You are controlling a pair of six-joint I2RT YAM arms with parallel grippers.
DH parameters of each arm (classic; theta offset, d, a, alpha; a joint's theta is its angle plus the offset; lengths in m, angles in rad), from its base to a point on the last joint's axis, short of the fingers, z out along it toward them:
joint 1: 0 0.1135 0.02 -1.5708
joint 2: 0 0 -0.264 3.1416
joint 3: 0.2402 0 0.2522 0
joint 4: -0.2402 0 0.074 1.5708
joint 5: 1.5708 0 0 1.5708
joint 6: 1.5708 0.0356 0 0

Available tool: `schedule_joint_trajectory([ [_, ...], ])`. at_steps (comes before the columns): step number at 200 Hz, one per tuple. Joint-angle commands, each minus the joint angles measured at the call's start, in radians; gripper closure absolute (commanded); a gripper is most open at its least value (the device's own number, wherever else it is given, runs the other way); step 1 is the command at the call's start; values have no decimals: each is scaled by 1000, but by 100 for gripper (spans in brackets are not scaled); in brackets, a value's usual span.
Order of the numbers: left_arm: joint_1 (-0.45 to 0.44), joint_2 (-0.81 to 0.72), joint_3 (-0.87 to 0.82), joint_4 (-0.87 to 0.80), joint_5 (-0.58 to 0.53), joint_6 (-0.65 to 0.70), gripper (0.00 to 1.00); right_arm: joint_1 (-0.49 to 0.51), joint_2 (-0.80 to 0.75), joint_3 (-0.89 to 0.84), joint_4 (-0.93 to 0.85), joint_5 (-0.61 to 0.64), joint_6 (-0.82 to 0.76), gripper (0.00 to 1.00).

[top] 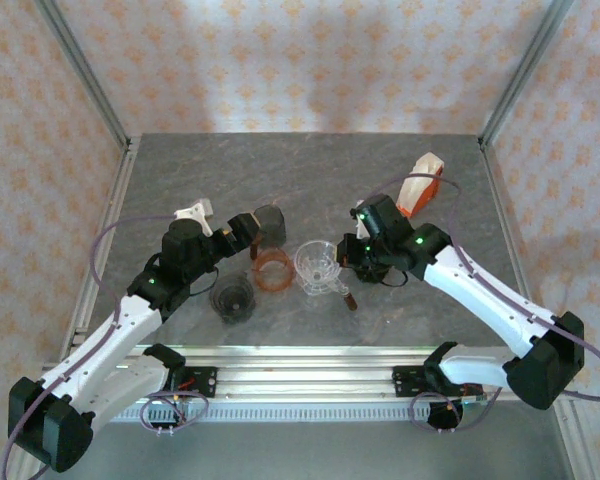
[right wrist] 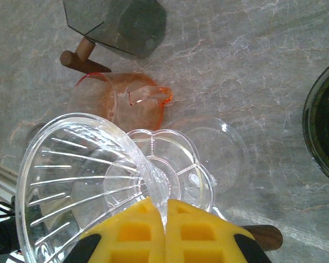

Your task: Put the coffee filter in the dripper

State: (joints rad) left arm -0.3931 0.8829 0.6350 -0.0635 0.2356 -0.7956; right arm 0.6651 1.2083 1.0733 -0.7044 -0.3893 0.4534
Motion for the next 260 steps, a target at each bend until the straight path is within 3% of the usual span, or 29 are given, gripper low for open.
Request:
schedule_joint_trajectory([
  [1, -8, -10, -5, 11, 2, -8, 0, 7, -19, -15, -35, 14, 20, 100],
  [13, -7, -9, -4, 14, 3, -7, 1, 7, -19, -15, -30, 5, 21, 92],
  [31, -7, -6, -3, 18, 6, -8, 1, 7, -19, -16, -23, -2, 24, 59],
  [38, -7, -5, -3, 18, 8, -9, 1, 7, -19, -16, -22, -1, 27, 51],
  [72, -6, -5, -4, 22, 13, -16, 0, 7, -55, -1, -34, 46, 25, 31],
  [96, -8, 3, -15, 51, 38, -24, 0, 7, -86, 20, -55, 153, 23, 31],
  [137, -12, 27, -18, 70, 46, -25, 1, -5, -106, 24, -11, 501, -13, 30],
  [153, -13, 32, -20, 84, 45, -28, 1, -33, -70, 35, 6, 581, -39, 30],
  [172, -13, 53, -15, 87, 65, -30, 1, -142, -9, 73, -6, 546, -48, 30],
  [197, -12, 96, 0, 67, 104, -36, 5, -352, 37, 39, 97, 404, -20, 30],
  [224, -15, 132, 2, 64, 137, -26, 10, -479, 104, 48, 146, 393, -26, 33],
  [260, -15, 122, -3, 71, 130, -9, 7, -598, 235, 124, 169, 380, -21, 50],
])
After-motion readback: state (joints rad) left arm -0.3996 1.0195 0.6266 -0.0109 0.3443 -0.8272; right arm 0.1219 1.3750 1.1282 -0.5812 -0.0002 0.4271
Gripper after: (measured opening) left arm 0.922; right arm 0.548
